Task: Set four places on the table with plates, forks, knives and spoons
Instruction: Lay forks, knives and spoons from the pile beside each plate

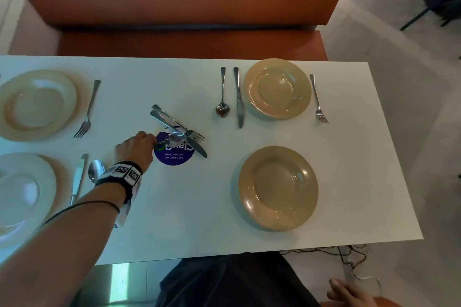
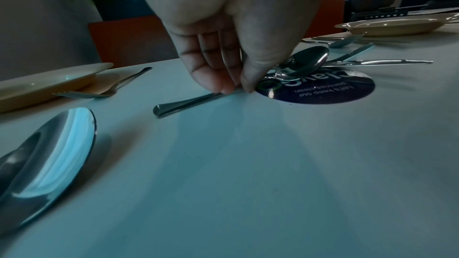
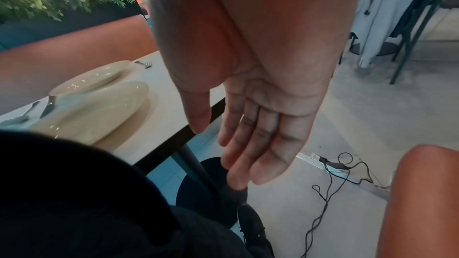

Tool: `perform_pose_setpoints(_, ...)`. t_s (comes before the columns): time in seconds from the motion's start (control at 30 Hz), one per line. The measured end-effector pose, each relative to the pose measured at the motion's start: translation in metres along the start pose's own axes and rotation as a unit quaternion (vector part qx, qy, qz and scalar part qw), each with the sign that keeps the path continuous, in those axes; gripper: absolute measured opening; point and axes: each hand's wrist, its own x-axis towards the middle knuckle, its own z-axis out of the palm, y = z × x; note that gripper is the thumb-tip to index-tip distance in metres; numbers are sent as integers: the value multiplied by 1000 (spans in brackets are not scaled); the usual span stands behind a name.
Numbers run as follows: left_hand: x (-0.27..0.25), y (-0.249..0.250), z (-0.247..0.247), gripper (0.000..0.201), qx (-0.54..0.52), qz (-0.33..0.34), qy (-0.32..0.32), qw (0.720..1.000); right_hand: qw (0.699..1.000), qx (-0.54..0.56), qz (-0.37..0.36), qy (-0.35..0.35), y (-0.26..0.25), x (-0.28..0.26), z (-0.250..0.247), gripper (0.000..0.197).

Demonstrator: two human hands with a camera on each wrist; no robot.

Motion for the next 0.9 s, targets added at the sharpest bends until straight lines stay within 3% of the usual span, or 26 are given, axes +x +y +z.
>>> perform_pose_setpoints(0.27,-6,-5,1,26,-6,35,-70,997,1000,4,-17,-23,-5,-30,19,13)
perform_pose_setpoints(0.43,-34,9,-11,18,-138,26,-96,985,995,9,-95,-41,-45,-44,12,15)
perform_pose_setpoints(0.6,-78,56,-25,7,-372,35,-115,921,979,19,-195,-54,-109,-57,9,17)
perform_pose_setpoints(0.7,-96,92,-27,11,-490,55,-159,855,965,21,-246,-88,-150,-62,20,15)
perform_pose_setpoints(0.77,-109,121,-28,12,-540,58,-188,818,955,20,-271,-117,-170,-63,28,15)
perform_pose_setpoints(0.9,-128,179,-21,10,-574,78,-222,785,942,36,-286,-170,-189,-60,43,18)
